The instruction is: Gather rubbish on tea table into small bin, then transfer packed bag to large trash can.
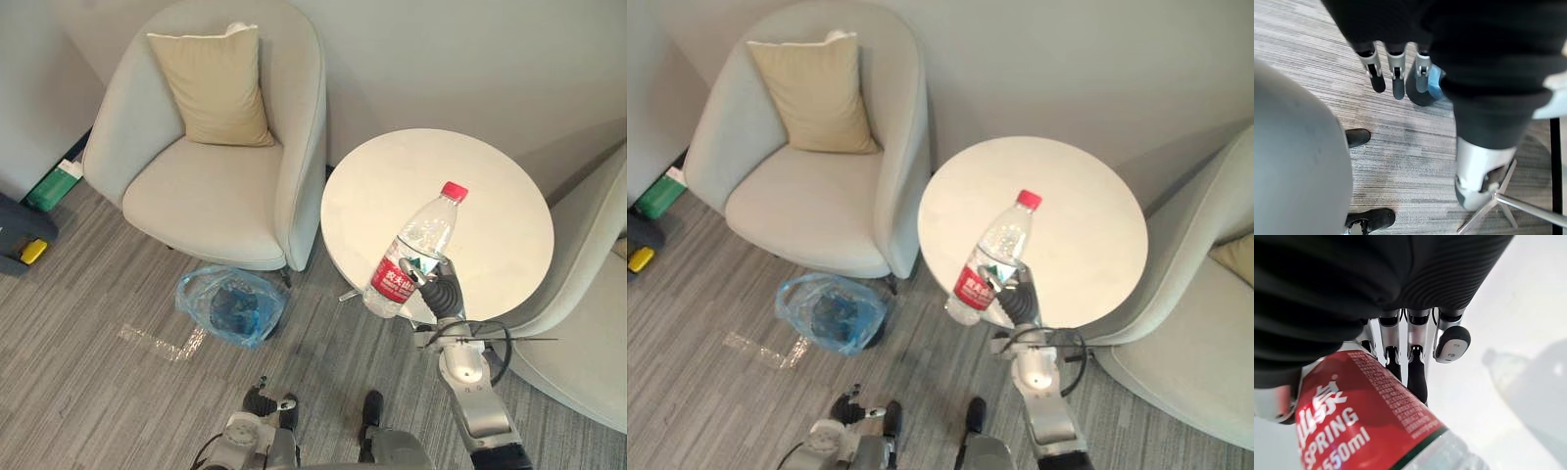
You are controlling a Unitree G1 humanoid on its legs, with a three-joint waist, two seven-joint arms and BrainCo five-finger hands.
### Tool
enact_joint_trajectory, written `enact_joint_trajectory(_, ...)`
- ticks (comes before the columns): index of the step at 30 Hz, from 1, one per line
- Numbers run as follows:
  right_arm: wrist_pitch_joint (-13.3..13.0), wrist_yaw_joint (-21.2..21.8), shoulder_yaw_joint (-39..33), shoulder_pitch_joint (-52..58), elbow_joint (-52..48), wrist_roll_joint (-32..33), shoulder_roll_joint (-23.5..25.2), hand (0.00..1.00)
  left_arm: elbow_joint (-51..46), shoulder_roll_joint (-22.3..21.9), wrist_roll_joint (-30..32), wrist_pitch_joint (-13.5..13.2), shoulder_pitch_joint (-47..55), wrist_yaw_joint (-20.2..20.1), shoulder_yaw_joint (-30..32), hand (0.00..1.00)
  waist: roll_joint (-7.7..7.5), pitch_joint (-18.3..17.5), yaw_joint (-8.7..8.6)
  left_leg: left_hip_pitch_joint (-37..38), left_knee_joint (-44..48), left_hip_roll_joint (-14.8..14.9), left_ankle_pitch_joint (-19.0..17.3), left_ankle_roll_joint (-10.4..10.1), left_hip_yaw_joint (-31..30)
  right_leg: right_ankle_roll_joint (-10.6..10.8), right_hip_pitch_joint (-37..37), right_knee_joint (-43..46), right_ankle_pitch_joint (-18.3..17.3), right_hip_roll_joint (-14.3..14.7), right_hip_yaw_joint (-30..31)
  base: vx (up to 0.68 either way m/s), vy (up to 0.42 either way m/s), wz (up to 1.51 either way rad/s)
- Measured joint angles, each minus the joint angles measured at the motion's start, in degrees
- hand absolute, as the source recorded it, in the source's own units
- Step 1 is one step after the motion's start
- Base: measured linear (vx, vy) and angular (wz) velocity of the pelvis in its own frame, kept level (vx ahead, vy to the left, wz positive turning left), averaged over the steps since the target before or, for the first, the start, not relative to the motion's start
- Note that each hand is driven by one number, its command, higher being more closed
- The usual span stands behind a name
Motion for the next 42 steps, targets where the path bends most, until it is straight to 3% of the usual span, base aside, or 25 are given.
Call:
enact_joint_trajectory(4, -0.03, -0.05, 1.47, 2.4, -2.15, -4.05, -0.02, 1.0, 1.1, -0.03, 1.09, 0.08, 0.03, -0.03, -1.39, 0.0, -0.04, -1.57, -0.36, 0.57, 0.0, 0.11, -0.3, 0.01, 0.68, 0.01, 0.23, -0.01, -0.01, 0.06, 0.64, -0.01, 0.005, -0.09)
enact_joint_trajectory(12, -0.02, -0.05, 3.88, 4.08, -2.99, -5.17, -0.09, 1.0, 2.2, -0.15, 1.1, 0.29, 0.02, 0.01, -2.74, 0.0, 0.19, -2.87, -0.52, 1.04, 0.26, 0.19, -0.29, 0.0, 0.83, -0.09, 1.03, 0.0, 0.12, 0.11, 0.34, -0.01, -0.001, 0.02)
enact_joint_trajectory(16, -0.08, -0.26, 4.79, 1.79, -1.44, -5.95, -2.59, 1.0, 1.99, -0.37, 1.26, 0.18, -0.41, 0.07, -4.51, 0.0, 0.78, -2.79, -0.34, -3.66, 4.38, -0.33, -0.42, 0.33, -0.39, 0.04, 0.25, 0.86, -0.48, -0.84, -3.14, -0.08, 0.002, 0.43)
enact_joint_trajectory(17, -0.03, -0.27, 5.34, 0.21, -0.26, -6.01, -3.28, 1.0, 1.72, -0.41, 1.49, 0.18, -0.4, 0.08, -4.5, 0.0, 1.03, -2.79, -0.24, -5.27, 5.7, -0.55, -0.6, 0.99, 0.68, -0.23, -1.0, 1.97, -0.74, -1.0, -3.38, -0.16, 0.031, 0.3)
enact_joint_trajectory(18, 0.03, -0.33, 6.11, -2.25, 1.91, -6.09, -4.64, 1.0, 1.13, -0.67, 2.04, 0.19, -0.3, 0.07, -4.5, 0.0, 1.64, -3.02, -0.18, -7.36, 6.11, -0.23, -2.38, 5.61, 2.83, -0.8, -3.41, 4.26, -1.2, -1.57, -4.58, -0.13, 0.025, 0.23)
enact_joint_trajectory(19, 0.18, -0.33, 6.52, -3.62, 3.3, -6.43, -5.12, 1.0, 1.05, -0.71, 2.2, 0.17, -0.41, 0.06, -4.29, 0.0, 1.25, -3.21, -0.03, -7.41, 5.13, 0.61, -4.97, 10.08, 8.84, -0.88, -4.55, 5.32, -1.09, -2.82, -5.43, -0.07, 0.064, 0.52)
enact_joint_trajectory(20, 0.27, -0.4, 6.5, -4.54, 3.96, -6.43, -5.1, 1.0, 1.37, -0.94, 2.23, 0.28, -0.58, 0.03, -3.85, 0.0, 0.73, -3.33, -0.32, -7.63, 6.18, 1.33, -7.11, 12.5, 14.83, -0.99, -4.96, 5.48, -1.09, -5.19, -6.19, -0.02, 0.117, 0.61)
enact_joint_trajectory(22, 0.45, -1.02, 6.2, -7.26, 5.64, -6.5, -7.02, 1.0, 0.98, -2.13, 2.29, 0.07, -0.28, 0.17, -3.09, 0.0, 1.59, -3.43, -0.41, -8.08, 15.5, 7.02, -7.44, 10.43, 24.44, -1.19, -5.55, 7.39, -1.28, -7.21, -8.11, -0.02, 0.171, 0.51)
enact_joint_trajectory(23, 0.56, -1.16, 6.1, -7.88, 5.76, -6.55, -7.35, 1.0, 0.91, -2.58, 2.29, 0.11, 0.01, 0.23, -2.84, 0.0, 1.56, -3.49, -0.47, -6.95, 16.51, 8.64, -7.29, 9.05, 27.34, -0.89, -5.44, 7.6, -1.32, -7.79, -8.69, -0.03, 0.199, 0.36)
enact_joint_trajectory(24, 0.56, -1.65, 5.32, -8.25, 5.76, -6.53, -7.39, 1.0, 0.8, -3.09, 2.38, 0.11, 0.64, 0.27, -2.75, 0.0, 2.51, -4.1, -1.06, -5.44, 15.75, 10.43, -7.02, 7.42, 28.93, 0.04, -5.29, 7.67, -1.09, -8.39, -9.78, -0.04, 0.257, 0.5)
enact_joint_trajectory(27, 0.65, -2.08, 3.14, -7.19, 5.77, -6.52, -7.51, 1.0, 0.71, -3.68, 3.36, 0.09, 1.71, 0.2, -3.68, 0.0, 4.3, -5.21, -2.7, -3.05, 10.29, 10.7, -4.86, 1.97, 27.96, 3.36, -4.87, 7.68, -0.33, -9.69, -13.37, -0.03, 0.352, 0.7)
enact_joint_trajectory(28, 0.93, -2.12, 2.38, -6.29, 6.17, -6.49, -6.72, 1.0, 0.78, -3.24, 3.46, 0.07, 1.63, 0.08, -3.99, 0.0, 3.45, -5.08, -2.89, -2.2, 7.37, 8.86, -3.93, -3.42, 26.58, 4.97, -4.26, 7.58, 0.44, -11.35, -14.27, -0.01, 0.453, 0.87)
enact_joint_trajectory(30, 1.44, -1.55, 2.27, -4.22, 6.2, -6.52, -4.44, 1.0, 0.31, -2.1, 3.91, -0.05, 1.72, 0.02, -4.15, 0.0, -0.06, -4.73, -2.23, -2.41, 6.76, 4.65, -3.6, -2.51, 24.98, 6.83, -3.64, 7.97, 1.69, -15.48, -15.08, 0.01, 0.343, 0.65)
enact_joint_trajectory(31, 1.7, -0.95, 3.19, -3.67, 6.37, -6.52, -2.75, 1.0, 0.01, -1.48, 4.55, 0.02, 1.58, -0.06, -4.09, 0.0, -1.23, -4.62, -1.82, -2.28, 7.62, 2.7, -4.22, -1.48, 24.63, 7.02, -3.88, 10.36, 1.73, -18.13, -14.84, 0.04, 0.32, 0.4)
enact_joint_trajectory(32, 1.79, -0.34, 4.21, -3.48, 6.76, -6.54, -1.39, 1.0, 0.03, -1.12, 4.56, 0.06, 1.6, -0.11, -4.1, 0.0, -1.35, -4.55, -1.87, -1.97, 8.82, 1.4, -5.31, -0.33, 24.35, 6.92, -4.43, 13.87, 1.81, -20.37, -13.83, 0.06, 0.319, 0.27)
enact_joint_trajectory(33, 1.8, -0.04, 4.87, -3.39, 7.25, -6.55, -0.51, 1.0, 0.0, -1.06, 4.54, 0.05, 1.63, -0.08, -4.06, 0.0, -1.33, -4.41, -1.75, -1.32, 9.08, 0.57, -6.0, 0.32, 24.3, 6.35, -5.25, 17.04, 2.12, -21.84, -12.68, 0.05, 0.319, 0.12)
enact_joint_trajectory(34, 1.89, 0.03, 6.08, -3.89, 8.59, -6.59, 0.04, 1.0, 0.01, -0.99, 4.43, 0.04, 1.82, 0.05, -4.0, 0.0, -0.76, -4.35, -1.31, -1.0, 8.94, -0.37, -6.55, 1.08, 24.18, 1.79, -7.79, 22.07, 3.18, -23.0, -9.93, 0.01, 0.265, 0.02)
enact_joint_trajectory(35, 1.92, 0.1, 6.35, -3.96, 8.93, -6.91, 0.12, 1.0, -0.06, -0.98, 4.4, 0.03, 1.84, 0.07, -4.01, 0.0, -0.14, -4.18, -1.39, -0.3, 8.76, -0.43, -6.88, 1.62, 23.61, -2.14, -10.05, 26.07, 3.15, -22.97, -7.31, 0.07, 0.293, 0.12)
enact_joint_trajectory(37, 1.9, 0.12, 6.33, -3.71, 9.28, -8.51, 0.58, 1.0, -0.65, -0.09, 3.59, 0.04, 1.75, 0.22, -3.84, 0.0, 0.12, -2.53, -2.23, 1.27, 6.94, -0.04, -7.76, 3.18, 21.55, 1.32, -14.85, 36.38, -7.32, -16.56, 1.17, 0.08, 0.137, 0.37)
enact_joint_trajectory(38, 1.91, 0.17, 6.29, -3.56, 9.29, -8.58, 0.56, 1.0, -0.64, 0.21, 3.04, 0.03, 1.82, 0.22, -3.69, 0.0, 0.43, -2.02, -2.36, 2.01, 5.92, -0.28, -7.66, 3.31, 21.21, 1.22, -15.85, 37.3, -10.12, -13.51, 2.39, 0.08, 0.015, 0.34)
enact_joint_trajectory(40, 1.89, 0.11, 5.77, -3.59, 9.33, -8.64, 0.46, 1.0, -0.44, 0.66, 2.61, 0.03, 1.89, 0.18, -3.52, 0.0, -0.48, -1.66, -2.78, 3.69, 3.95, -1.52, -7.66, 3.21, 20.36, -0.31, -17.96, 34.68, -12.55, -6.24, 1.9, 0.14, -0.003, 0.33)
enact_joint_trajectory(41, 1.85, 0.0, 5.52, -3.68, 9.6, -8.64, 0.45, 1.0, -0.32, 0.78, 2.61, 0.05, 1.87, 0.15, -3.52, 0.0, -1.16, -1.66, -3.19, 3.9, 4.11, -1.97, -7.81, 2.93, 19.94, -0.71, -18.0, 32.32, -12.33, -4.8, 1.82, 0.14, -0.029, 0.54)
enact_joint_trajectory(42, 1.86, -0.1, 5.09, -3.68, 10.44, -8.65, 0.14, 1.0, 0.09, 0.96, 2.6, 0.11, 1.84, 0.15, -3.49, 0.0, -1.53, -1.79, -3.73, 3.74, 5.02, -2.91, -8.17, 2.15, 18.56, -4.28, -17.44, 28.79, -12.17, -3.89, 2.04, 0.29, -0.055, 0.52)
